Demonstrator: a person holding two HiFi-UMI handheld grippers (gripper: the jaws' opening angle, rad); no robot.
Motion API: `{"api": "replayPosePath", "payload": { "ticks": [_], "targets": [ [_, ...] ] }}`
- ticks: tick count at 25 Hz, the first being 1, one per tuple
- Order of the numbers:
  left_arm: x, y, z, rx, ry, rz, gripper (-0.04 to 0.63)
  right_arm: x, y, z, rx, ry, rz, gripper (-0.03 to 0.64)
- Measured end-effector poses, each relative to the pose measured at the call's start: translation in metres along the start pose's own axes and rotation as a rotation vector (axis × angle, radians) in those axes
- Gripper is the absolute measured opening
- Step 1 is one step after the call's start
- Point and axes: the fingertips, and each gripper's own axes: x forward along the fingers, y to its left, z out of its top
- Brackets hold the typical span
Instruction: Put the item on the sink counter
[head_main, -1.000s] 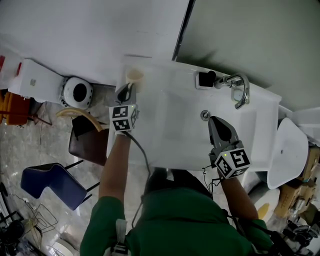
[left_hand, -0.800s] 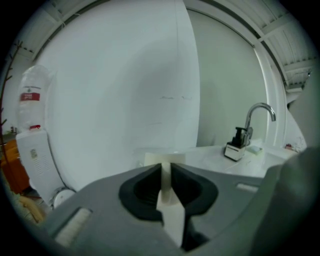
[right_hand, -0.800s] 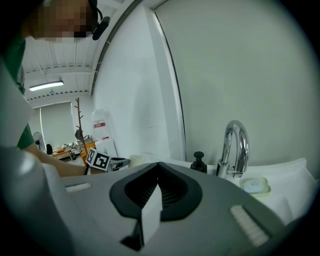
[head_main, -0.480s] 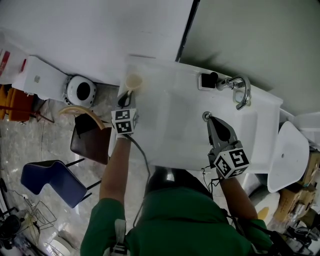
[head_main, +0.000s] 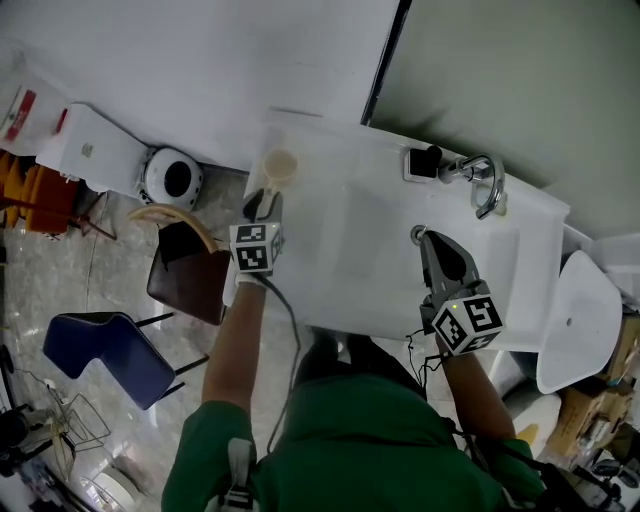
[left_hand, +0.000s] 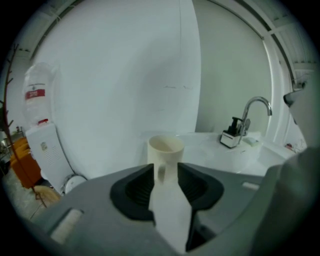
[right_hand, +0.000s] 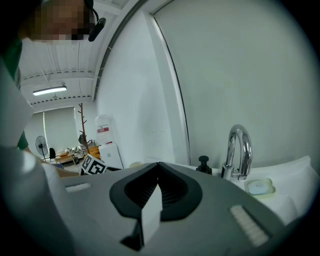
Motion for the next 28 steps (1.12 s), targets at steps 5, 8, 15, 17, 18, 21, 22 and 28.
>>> {"api": "replayPosePath", "payload": {
  "ticks": [5, 8, 15, 17, 18, 21, 22, 28],
  "targets": [
    [-0.032, -0.012, 0.032, -0.004, -0.058, -0.033, 0.147, -0.006, 0.005, 0.024, -0.004, -0.056, 0.017, -0.003],
    [-0.06, -0.017, 0.062, -0.012, -0.118, -0.03, 0.146, -0.008, 0.013, 0.043, -0.017, -0.095, 0.037, -0.003],
    [-0.136, -0.038, 0.129, 0.001, -0.29, 0.011, 0.131, -0.014, 0.03, 0.084, -0.045, -0.184, 0.073, -0.003],
    [-0.162, -0.041, 0.149, 0.007, -0.363, 0.053, 0.072, -0.016, 0.036, 0.096, -0.054, -0.209, 0.089, -0.003],
    [-0.174, -0.044, 0.156, 0.008, -0.394, 0.066, 0.054, -0.017, 0.039, 0.101, -0.058, -0.22, 0.095, -0.003],
    [-0.206, -0.049, 0.173, 0.002, -0.465, 0.09, 0.009, -0.021, 0.046, 0.119, -0.073, -0.259, 0.109, -0.003],
    [-0.215, -0.049, 0.179, -0.001, -0.486, 0.1, -0.002, -0.022, 0.048, 0.125, -0.079, -0.272, 0.113, -0.003],
    [-0.258, -0.059, 0.205, -0.008, -0.561, 0.103, -0.002, -0.034, 0.056, 0.153, -0.137, -0.311, 0.106, -0.003]
  ]
}}
